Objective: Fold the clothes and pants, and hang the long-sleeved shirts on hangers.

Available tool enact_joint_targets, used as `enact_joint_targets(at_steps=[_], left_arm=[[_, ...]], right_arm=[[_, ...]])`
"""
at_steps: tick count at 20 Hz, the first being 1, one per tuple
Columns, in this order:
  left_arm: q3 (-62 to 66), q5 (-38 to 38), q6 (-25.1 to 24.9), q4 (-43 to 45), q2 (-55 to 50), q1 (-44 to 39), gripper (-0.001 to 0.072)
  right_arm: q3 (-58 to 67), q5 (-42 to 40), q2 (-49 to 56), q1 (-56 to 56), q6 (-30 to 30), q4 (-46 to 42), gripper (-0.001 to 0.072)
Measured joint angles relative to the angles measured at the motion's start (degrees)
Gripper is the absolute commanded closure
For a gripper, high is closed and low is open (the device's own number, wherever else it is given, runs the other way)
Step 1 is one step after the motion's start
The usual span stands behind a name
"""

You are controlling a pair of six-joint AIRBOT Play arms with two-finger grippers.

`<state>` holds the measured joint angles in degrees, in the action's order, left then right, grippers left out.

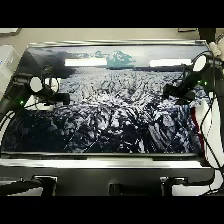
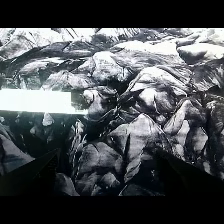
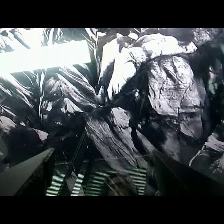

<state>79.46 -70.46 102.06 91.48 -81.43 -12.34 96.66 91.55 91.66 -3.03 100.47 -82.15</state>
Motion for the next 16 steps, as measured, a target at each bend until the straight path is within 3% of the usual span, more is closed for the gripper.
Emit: enact_joint_targets(at_steps=[16], left_arm=[[0.0, 0.2, 0.0, 0.0, 0.0, 0.0, -0.0004]], right_arm=[[0.0, -1.5, 0.0, 0.0, 0.0, 0.0, 0.0012]])
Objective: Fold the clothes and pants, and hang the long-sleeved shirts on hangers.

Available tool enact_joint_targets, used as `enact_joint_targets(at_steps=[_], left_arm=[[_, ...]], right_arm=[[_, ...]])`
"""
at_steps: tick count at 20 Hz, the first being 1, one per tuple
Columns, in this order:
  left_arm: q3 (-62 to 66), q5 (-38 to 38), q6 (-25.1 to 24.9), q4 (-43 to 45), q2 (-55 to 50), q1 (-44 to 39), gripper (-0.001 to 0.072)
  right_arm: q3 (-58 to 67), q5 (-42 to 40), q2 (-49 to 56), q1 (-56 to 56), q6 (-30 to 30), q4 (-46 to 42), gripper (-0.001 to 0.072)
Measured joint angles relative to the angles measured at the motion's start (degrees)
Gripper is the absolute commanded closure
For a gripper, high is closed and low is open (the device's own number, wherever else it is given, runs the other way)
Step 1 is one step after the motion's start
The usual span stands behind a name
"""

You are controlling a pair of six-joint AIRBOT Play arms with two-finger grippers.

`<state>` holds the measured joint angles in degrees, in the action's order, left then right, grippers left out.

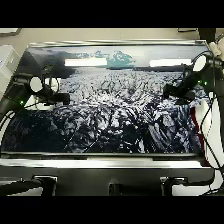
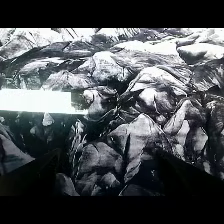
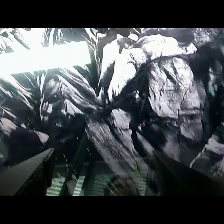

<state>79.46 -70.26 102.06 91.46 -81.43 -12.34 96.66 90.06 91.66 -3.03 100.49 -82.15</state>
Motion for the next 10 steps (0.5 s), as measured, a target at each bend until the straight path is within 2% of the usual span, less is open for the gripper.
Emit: enact_joint_targets(at_steps=[7, 10], left_arm=[[0.0, 3.9, 0.2, -1.5, -0.3, -0.7, -0.0002], [0.3, 10.0, 0.1, -2.7, -0.9, -0.9, -0.0003]], right_arm=[[0.0, -6.4, 0.0, 0.0, -1.5, 0.0, 0.0012], [0.0, -11.6, 0.0, 0.0, -2.9, 0.0, 0.0012]])
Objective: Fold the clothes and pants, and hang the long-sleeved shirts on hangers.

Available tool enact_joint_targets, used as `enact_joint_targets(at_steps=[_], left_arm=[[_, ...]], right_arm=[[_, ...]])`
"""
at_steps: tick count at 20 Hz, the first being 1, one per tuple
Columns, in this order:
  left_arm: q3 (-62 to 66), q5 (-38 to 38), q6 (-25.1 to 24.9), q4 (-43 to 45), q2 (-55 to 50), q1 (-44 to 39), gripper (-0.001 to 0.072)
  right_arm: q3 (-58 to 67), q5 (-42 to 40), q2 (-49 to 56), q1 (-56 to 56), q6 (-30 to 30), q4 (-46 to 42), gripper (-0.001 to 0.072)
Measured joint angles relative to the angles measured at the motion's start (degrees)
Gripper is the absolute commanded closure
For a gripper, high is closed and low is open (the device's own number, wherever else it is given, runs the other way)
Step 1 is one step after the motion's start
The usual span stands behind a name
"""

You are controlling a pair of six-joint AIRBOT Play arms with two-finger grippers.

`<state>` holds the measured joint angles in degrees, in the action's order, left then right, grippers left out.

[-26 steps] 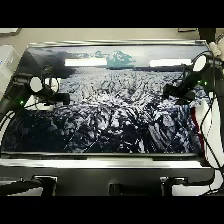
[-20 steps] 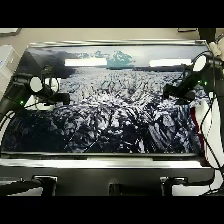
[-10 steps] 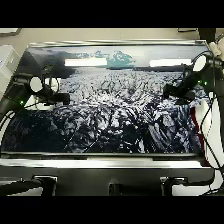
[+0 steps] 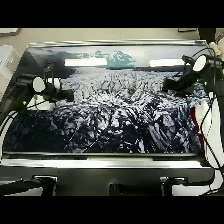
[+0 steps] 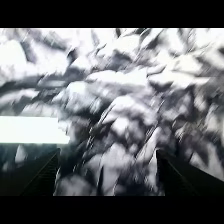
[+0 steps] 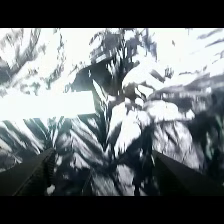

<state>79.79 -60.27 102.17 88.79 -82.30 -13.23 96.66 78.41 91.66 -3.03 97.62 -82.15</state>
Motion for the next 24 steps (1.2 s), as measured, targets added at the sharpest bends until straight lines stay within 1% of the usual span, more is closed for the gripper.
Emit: enact_joint_targets(at_steps=[2, 3, 4, 6, 7, 9, 11, 13, 15, 20, 21, 22, 23, 24], left_arm=[[2.6, 6.0, 0.3, 1.2, -0.6, 1.5, 0.0000], [5.2, 8.0, 2.1, 2.6, -1.4, 3.3, 0.0000], [8.1, 8.9, 4.9, 3.9, -2.4, 5.7, -0.0001], [13.7, 7.3, 12.7, 5.6, -5.0, 12.5, -0.0001], [15.3, 5.5, 15.5, 5.1, -6.2, 15.9, -0.0001], [17.2, 1.7, 18.6, 1.7, -8.9, 22.1, -0.0001], [17.8, -0.7, 18.1, -2.9, -11.8, 26.3, -0.0001], [18.2, -1.2, 15.6, -7.9, -15.0, 28.4, -0.0002], [18.3, -0.9, 13.3, -12.0, -18.0, 28.8, -0.0002], [18.5, -1.0, 10.5, -15.5, -23.8, 28.2, 0.0001], [18.5, -1.2, 10.1, -15.4, -24.4, 28.2, 0.0033], [18.5, -2.0, 9.3, -15.3, -24.9, 28.1, 0.0165], [18.5, -3.3, 8.3, -15.0, -25.2, 28.1, 0.0438], [18.5, -5.6, 6.9, -14.6, -25.6, 28.2, 0.0673]], right_arm=[[0.0, -2.8, 0.0, 0.0, -0.5, 0.0, 0.0014], [0.0, -3.6, 0.0, 0.0, -0.8, 0.0, 0.0022], [0.0, -4.3, 0.0, 0.0, -1.2, 0.0, 0.0037], [0.0, -5.2, 0.0, 0.0, -1.6, -0.1, 0.0040], [0.0, -5.5, 0.0, 0.0, -1.8, -0.1, 0.0041], [0.0, -5.9, 0.0, 0.0, -2.1, 0.1, 0.0041], [0.0, -6.3, 0.0, 0.0, -2.1, 0.3, 0.0041], [0.0, -7.1, 0.0, 0.0, -2.3, 0.3, 0.0041], [0.0, -7.9, 0.0, 0.0, -2.3, 0.4, 0.0041], [0.0, -8.2, 0.0, 0.0, -2.3, 0.5, 0.0041], [0.0, -7.5, 0.0, 0.0, -2.5, 0.5, 0.0041], [0.0, -7.1, 0.0, 0.0, -2.5, 0.5, 0.0041], [0.0, -6.4, 0.0, 0.0, -2.5, 0.5, 0.0041], [0.0, -5.8, 0.0, 0.0, -2.5, 0.5, 0.0041]])
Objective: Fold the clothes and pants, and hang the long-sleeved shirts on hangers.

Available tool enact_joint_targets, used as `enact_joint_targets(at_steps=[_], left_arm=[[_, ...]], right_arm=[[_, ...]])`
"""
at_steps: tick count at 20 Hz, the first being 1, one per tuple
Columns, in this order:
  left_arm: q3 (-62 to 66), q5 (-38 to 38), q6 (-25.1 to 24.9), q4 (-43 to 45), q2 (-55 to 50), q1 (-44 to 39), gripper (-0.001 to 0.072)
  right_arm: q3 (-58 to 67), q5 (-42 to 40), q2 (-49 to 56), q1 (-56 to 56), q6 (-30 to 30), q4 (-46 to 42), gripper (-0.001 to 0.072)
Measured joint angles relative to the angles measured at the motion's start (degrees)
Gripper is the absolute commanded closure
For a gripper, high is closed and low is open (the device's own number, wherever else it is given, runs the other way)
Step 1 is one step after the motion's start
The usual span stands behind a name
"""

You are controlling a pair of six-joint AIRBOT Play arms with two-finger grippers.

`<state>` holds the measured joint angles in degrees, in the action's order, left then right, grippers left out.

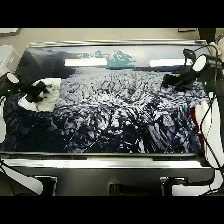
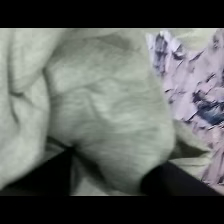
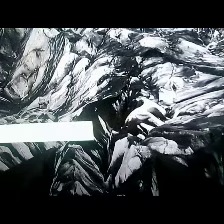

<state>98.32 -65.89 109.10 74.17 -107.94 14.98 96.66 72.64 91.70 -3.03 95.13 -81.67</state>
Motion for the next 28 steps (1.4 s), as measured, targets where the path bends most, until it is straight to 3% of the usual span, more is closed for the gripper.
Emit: enact_joint_targets(at_steps=[5, 11, 16, 18, 22, 28], left_arm=[[1.7, -10.6, -7.3, -0.6, 1.5, 0.2, 0.0683], [8.9, -6.2, -17.2, -4.0, 18.2, -7.2, 0.0682], [10.4, 1.3, -20.2, -6.3, 34.5, -27.1, 0.0682], [10.6, 4.5, -19.8, -4.7, 37.3, -36.9, 0.0682], [7.9, 6.6, -14.4, 6.8, 37.4, -52.5, 0.0682], [-2.4, 7.5, -8.3, 16.0, 24.9, -59.4, 0.0679]], right_arm=[[0.0, 3.5, -0.1, 0.0, -1.1, 0.0, 0.0043], [0.4, 5.8, -5.0, 0.0, -5.3, -1.1, 0.0041], [0.4, 6.4, -13.1, 0.0, -6.2, -2.5, 0.0041], [0.5, 6.5, -16.6, 0.0, -6.3, -2.8, 0.0041], [0.5, 8.7, -22.2, 0.0, -6.4, -2.9, 0.0041], [-1.6, 17.1, -24.7, 0.0, -3.1, -3.0, 0.0043]])
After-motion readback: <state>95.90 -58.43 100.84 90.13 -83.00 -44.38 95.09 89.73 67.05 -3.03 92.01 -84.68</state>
